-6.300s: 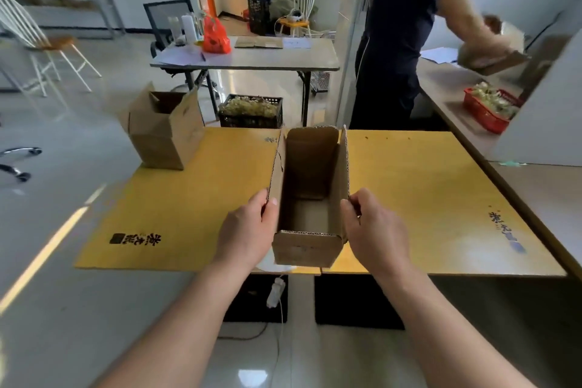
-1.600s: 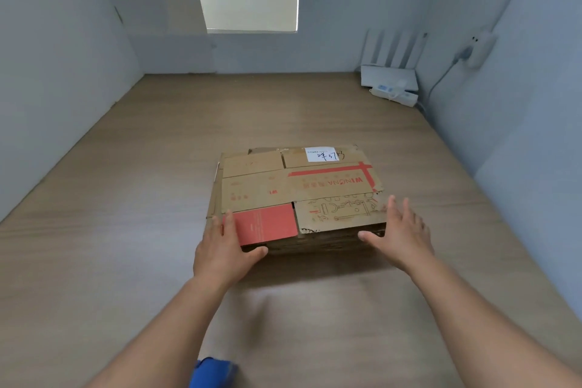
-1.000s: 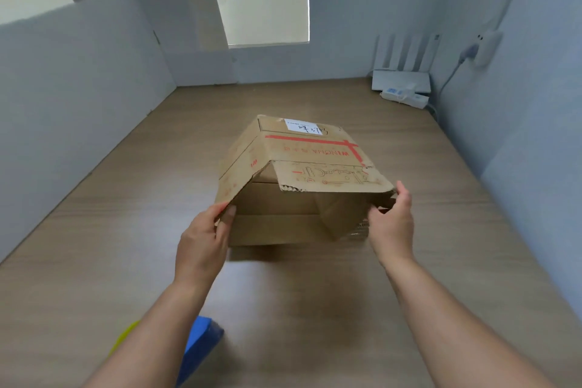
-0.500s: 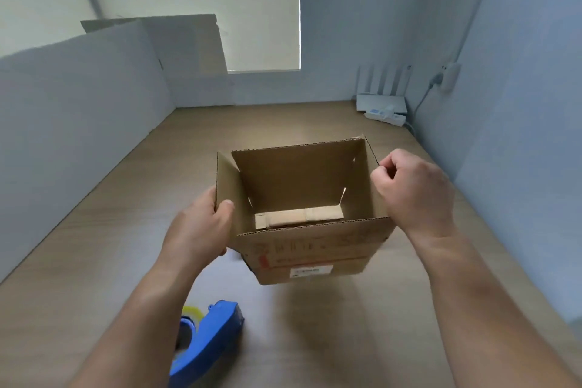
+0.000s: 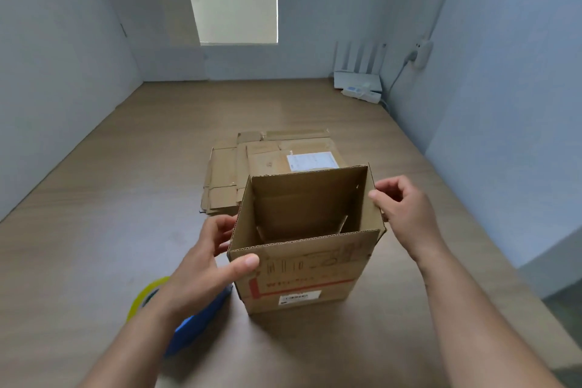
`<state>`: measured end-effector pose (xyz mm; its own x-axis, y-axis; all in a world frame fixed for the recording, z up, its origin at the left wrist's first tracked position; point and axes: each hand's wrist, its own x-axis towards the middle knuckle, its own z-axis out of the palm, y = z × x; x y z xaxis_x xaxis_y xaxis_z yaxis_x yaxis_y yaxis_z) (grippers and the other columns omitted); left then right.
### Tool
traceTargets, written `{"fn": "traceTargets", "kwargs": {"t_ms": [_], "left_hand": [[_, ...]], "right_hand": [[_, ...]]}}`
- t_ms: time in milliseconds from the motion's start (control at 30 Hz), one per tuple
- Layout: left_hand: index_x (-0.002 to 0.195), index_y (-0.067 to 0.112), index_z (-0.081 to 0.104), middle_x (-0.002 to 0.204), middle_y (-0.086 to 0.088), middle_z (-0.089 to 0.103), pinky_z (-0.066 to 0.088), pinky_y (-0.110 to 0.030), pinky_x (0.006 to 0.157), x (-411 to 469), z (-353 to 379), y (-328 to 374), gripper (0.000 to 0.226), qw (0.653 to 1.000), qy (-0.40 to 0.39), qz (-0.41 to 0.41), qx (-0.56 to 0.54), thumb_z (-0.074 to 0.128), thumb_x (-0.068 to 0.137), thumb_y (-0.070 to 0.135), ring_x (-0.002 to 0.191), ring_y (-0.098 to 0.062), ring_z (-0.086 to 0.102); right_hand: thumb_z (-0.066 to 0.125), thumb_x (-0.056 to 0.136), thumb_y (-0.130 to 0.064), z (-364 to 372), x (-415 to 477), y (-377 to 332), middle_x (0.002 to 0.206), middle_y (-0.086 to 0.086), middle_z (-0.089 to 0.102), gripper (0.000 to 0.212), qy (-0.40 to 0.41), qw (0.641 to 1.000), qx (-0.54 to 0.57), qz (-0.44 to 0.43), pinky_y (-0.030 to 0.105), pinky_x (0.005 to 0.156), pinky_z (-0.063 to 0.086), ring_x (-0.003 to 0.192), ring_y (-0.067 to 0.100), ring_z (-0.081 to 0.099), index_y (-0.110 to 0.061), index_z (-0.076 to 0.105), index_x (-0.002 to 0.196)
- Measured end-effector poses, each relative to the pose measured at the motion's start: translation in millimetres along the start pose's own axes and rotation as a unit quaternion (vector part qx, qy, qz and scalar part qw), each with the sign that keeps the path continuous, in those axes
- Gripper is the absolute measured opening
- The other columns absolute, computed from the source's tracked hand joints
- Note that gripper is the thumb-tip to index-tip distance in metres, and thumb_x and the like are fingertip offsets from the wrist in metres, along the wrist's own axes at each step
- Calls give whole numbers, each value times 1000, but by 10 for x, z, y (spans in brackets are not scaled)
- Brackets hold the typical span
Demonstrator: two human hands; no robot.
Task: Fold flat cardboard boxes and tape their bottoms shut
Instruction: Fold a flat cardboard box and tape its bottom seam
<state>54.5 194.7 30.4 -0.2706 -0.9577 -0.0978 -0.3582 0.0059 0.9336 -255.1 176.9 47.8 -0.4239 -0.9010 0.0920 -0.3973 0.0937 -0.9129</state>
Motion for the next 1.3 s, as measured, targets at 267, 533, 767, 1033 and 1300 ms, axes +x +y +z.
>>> {"fn": "traceTargets", "kwargs": {"t_ms": [267,533,767,1033,1300], "left_hand": [[149,29,28,142,-2,42,40,-42,105,48,373,27,102,984,147,-6,97,23,67,89,129,-14,38],[136,11,48,120,-10,51,48,-40,85,196,417,218,48,971,226,-23,78,41,92,29,112,-23,50],[118,29,46,115,2,57,44,-18,67,124,479,274,34,966,238,30,99,51,92,7,101,-20,56],[147,31,29,150,7,35,41,-45,107,37,371,257,66,989,112,-23,98,52,85,26,134,-21,38],[146,46,13,157,7,22,40,-50,107,53,411,205,75,992,104,-23,71,52,86,27,136,-27,37]], "right_hand": [[64,81,-18,2,-7,-117,98,-10,58,30,-125,969,-197,-78,30,72,52,87,11,57,-30,50,105],[57,83,-13,49,-25,-116,104,-4,58,42,-113,973,-187,-71,36,75,51,90,17,57,-27,46,121],[56,87,-16,115,70,-76,112,1,54,44,-56,961,-263,-71,23,57,35,84,15,49,-22,41,127],[71,76,-40,113,-3,-29,154,-2,28,98,-166,937,-301,-67,38,95,43,134,21,38,-29,7,150],[72,77,-42,-20,439,-216,148,2,32,81,-124,961,-237,-77,43,101,42,129,22,41,-26,31,145]]}}
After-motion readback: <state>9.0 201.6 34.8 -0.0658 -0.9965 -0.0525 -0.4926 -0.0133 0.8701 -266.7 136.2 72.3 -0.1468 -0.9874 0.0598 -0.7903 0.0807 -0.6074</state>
